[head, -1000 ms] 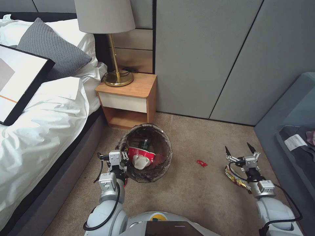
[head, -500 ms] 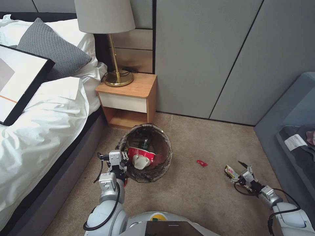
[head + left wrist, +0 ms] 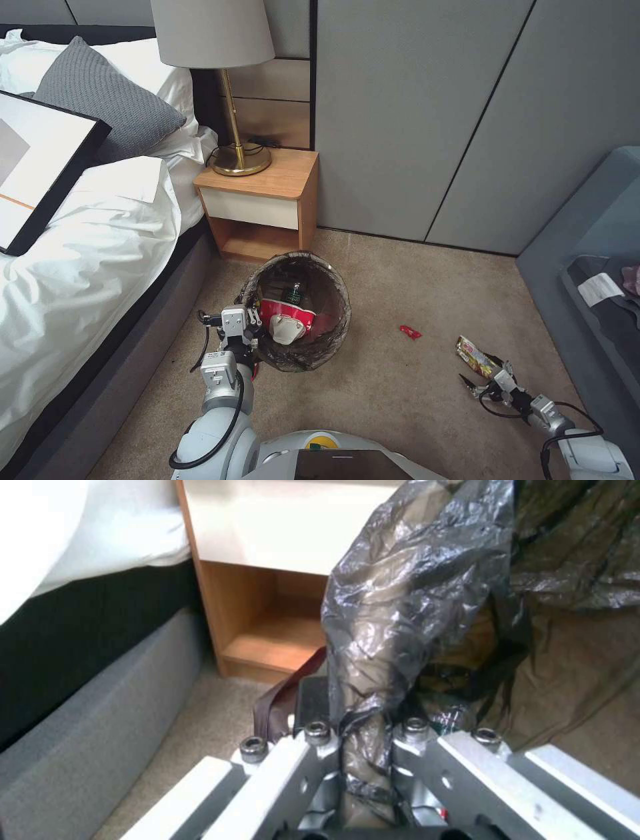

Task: Pick up the trash bin, then pick up the garbage from the floor and place it into the trash bin.

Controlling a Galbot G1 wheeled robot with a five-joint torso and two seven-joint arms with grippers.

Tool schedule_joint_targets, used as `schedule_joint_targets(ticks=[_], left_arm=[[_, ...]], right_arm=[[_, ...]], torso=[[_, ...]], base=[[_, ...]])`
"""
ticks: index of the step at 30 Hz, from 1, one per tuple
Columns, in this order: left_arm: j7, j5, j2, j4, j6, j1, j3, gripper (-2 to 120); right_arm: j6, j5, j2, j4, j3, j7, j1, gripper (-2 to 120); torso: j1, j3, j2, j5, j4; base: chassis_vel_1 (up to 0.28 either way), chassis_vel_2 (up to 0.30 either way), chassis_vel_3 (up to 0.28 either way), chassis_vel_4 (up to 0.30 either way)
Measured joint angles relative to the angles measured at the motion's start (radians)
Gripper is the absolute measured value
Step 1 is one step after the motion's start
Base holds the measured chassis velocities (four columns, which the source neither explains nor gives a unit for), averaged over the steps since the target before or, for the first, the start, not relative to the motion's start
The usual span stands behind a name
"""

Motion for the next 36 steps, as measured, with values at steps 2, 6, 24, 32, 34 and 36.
schedule_joint_targets(ticks=[2, 6, 24, 32, 34, 36], left_arm=[[0.0, 0.0, 0.0, 0.0, 0.0, 0.0, 0.0, 2], [0.0, 0.0, 0.0, 0.0, 0.0, 0.0, 0.0, 2], [0.0, 0.0, 0.0, 0.0, 0.0, 0.0, 0.0, 2], [0.0, 0.0, 0.0, 0.0, 0.0, 0.0, 0.0, 2], [0.0, 0.0, 0.0, 0.0, 0.0, 0.0, 0.0, 2], [0.0, 0.0, 0.0, 0.0, 0.0, 0.0, 0.0, 2]], right_arm=[[-0.008, -0.003, 0.001, -0.025, -0.006, 0.025, 0.014, 100], [-0.035, -0.007, 0.001, -0.083, -0.023, 0.081, 0.052, 100], [-0.102, 0.007, -0.006, -0.165, -0.059, 0.17, 0.109, 84], [-0.119, 0.03, -0.005, -0.194, -0.074, 0.19, 0.129, 66], [-0.125, 0.043, -0.004, -0.208, -0.081, 0.199, 0.137, 59], [-0.132, 0.058, -0.003, -0.221, -0.089, 0.21, 0.146, 55]], torso=[[0.0, 0.0, 0.0, -0.0001, 0.0], [0.0, 0.0, 0.0, 0.0, 0.0], [0.0, 0.0, 0.0, -0.0001, -0.0002], [0.0, 0.0, 0.0, -0.0002, 0.0], [0.0, 0.0, 0.0, -0.0001, 0.0], [0.0, 0.0, 0.0, -0.0002, -0.0002]], base=[[0.0, 0.0, 0.0, 0.0], [0.0, 0.0, 0.0, 0.0], [0.0, 0.0, 0.0, 0.0], [0.0, 0.0, 0.0, 0.0], [0.0, 0.0, 0.0, 0.0], [0.0, 0.0, 0.0, 0.0]])
